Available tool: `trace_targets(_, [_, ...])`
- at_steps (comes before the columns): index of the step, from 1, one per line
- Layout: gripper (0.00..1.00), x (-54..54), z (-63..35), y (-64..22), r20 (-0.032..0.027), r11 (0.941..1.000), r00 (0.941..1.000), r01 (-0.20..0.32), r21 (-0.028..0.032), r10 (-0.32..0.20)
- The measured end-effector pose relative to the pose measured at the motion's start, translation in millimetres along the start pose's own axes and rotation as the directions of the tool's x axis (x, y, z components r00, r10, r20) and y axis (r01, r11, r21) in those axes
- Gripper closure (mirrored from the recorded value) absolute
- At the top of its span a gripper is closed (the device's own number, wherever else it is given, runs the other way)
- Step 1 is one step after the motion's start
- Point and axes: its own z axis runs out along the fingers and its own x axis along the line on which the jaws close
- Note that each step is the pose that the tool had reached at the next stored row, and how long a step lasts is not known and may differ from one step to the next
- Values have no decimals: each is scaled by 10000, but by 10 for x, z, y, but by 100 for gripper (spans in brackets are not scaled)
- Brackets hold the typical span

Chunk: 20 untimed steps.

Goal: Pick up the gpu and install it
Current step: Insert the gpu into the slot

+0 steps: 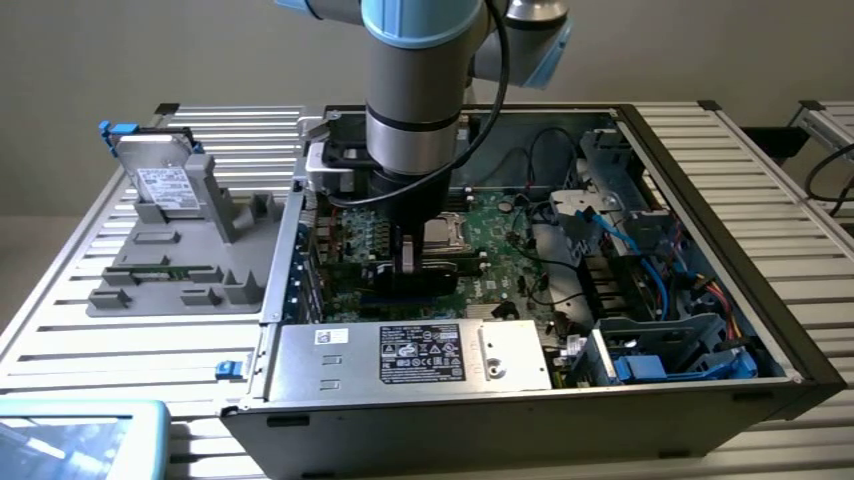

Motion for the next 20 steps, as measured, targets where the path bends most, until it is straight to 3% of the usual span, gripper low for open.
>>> trace_targets(20, [72, 0, 15, -1, 1, 10000, 10000, 1, 1, -1])
